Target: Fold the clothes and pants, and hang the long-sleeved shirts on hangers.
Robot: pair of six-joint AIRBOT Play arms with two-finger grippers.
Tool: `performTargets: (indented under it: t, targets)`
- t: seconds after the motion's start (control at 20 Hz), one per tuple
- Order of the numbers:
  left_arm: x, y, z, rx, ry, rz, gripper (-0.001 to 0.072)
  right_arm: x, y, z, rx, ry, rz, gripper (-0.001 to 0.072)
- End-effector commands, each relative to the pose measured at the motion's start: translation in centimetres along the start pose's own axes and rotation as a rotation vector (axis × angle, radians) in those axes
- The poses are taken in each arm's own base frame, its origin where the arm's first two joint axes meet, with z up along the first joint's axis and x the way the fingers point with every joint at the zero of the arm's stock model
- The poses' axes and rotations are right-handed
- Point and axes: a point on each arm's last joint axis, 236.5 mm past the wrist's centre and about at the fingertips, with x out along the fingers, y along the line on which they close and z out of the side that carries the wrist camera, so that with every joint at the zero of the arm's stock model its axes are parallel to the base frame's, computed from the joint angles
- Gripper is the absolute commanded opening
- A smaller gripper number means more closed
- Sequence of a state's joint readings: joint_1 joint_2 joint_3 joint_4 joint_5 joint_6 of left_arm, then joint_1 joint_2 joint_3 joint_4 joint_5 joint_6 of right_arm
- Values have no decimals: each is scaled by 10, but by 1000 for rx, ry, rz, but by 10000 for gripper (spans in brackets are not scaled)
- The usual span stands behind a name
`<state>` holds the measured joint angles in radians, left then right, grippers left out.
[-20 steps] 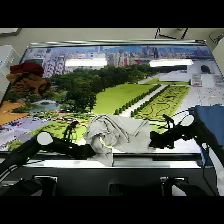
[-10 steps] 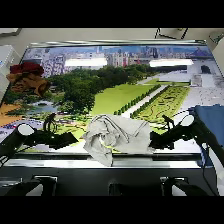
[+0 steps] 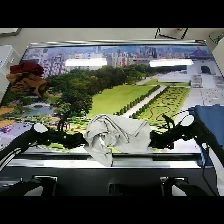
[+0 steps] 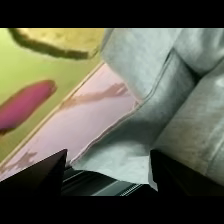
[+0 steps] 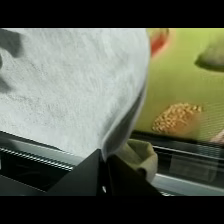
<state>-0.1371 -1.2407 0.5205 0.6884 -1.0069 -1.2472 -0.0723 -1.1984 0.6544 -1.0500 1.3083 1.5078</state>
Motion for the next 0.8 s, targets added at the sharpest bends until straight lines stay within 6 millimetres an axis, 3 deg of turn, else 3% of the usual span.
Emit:
performTargets:
  t: [0.0, 0.05, 0.15, 0.2, 0.3, 0.45, 0.6, 0.7, 0.75]
  targets:
    - [14, -2, 3, 52, -21, 32, 556, 0, 1, -2, 7, 7, 3, 35]
    - [17, -4, -1, 65, -9, 34, 437, 0, 1, -2, 7, 8, 3, 35]
    - [22, -8, -7, 79, 7, 37, 386, 0, 1, -2, 7, 7, 3, 35]
    - [23, -10, -8, 81, 9, 39, 307, 0, 1, -2, 7, 7, 3, 35]
    - [25, -11, -8, 91, 3, 42, 305, 0, 1, -3, 7, 15, 4, 35]
    - [24, -14, -9, 84, 9, 35, 28, 0, 1, -9, 7, 39, 5, 35]
    - [8, -26, -8, 137, 36, 1, 25, -1, 4, -10, 5, 42, 14, 35]
    - [-28, -31, 9, 210, -12, 41, 24, -17, 15, 3, -27, -12, 23, 34]
    - [-56, -33, 24, 232, -75, 85, 24, -36, 26, 16, -71, -77, 23, 33]
